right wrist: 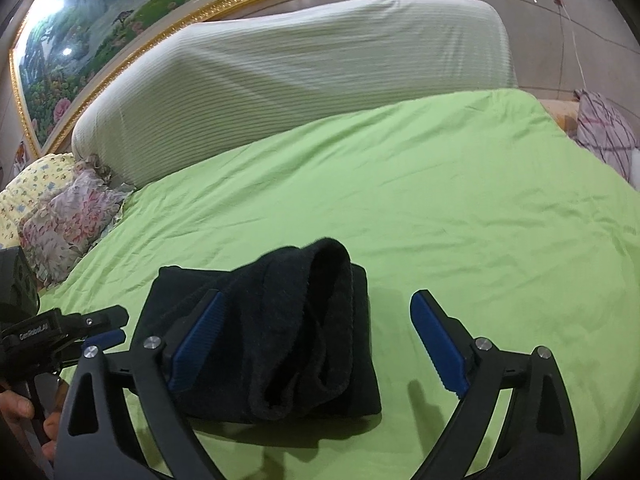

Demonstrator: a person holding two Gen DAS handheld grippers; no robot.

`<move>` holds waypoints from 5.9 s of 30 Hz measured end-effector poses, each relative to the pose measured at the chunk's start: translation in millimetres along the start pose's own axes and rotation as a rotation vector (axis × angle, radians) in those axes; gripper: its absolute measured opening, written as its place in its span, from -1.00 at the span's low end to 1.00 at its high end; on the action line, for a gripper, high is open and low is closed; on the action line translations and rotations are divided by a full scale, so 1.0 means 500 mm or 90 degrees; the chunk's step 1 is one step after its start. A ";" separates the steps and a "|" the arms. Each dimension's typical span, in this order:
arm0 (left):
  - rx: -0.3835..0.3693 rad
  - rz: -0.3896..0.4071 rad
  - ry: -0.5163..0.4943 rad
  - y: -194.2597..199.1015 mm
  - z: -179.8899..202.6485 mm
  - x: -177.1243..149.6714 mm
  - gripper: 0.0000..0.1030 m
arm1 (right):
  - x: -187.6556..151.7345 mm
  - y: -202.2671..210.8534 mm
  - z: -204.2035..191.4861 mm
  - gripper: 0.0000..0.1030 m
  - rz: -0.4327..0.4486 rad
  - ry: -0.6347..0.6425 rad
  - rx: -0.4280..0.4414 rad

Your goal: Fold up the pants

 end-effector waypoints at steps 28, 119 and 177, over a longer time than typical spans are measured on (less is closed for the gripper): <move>0.109 -0.062 -0.026 -0.192 -0.078 0.103 0.56 | -0.046 -0.099 0.059 0.87 -0.079 0.008 -0.041; 0.094 0.103 -0.013 0.075 -0.239 0.219 -0.32 | 0.032 -0.224 -0.297 -0.06 -0.087 0.035 0.277; 0.249 0.143 -0.131 0.087 -0.200 -0.014 0.64 | -0.090 -0.117 -0.281 0.99 0.046 0.209 0.156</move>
Point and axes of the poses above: each gripper's, at about its wrist camera, not at the fingertips, and y roughly against the way its jaws point, z to its right, x to its top, the point moved 5 cm from there along -y, roughly the way its jaws point, and after that the axes turned 8 degrees about -x, right-handed, at the moved point
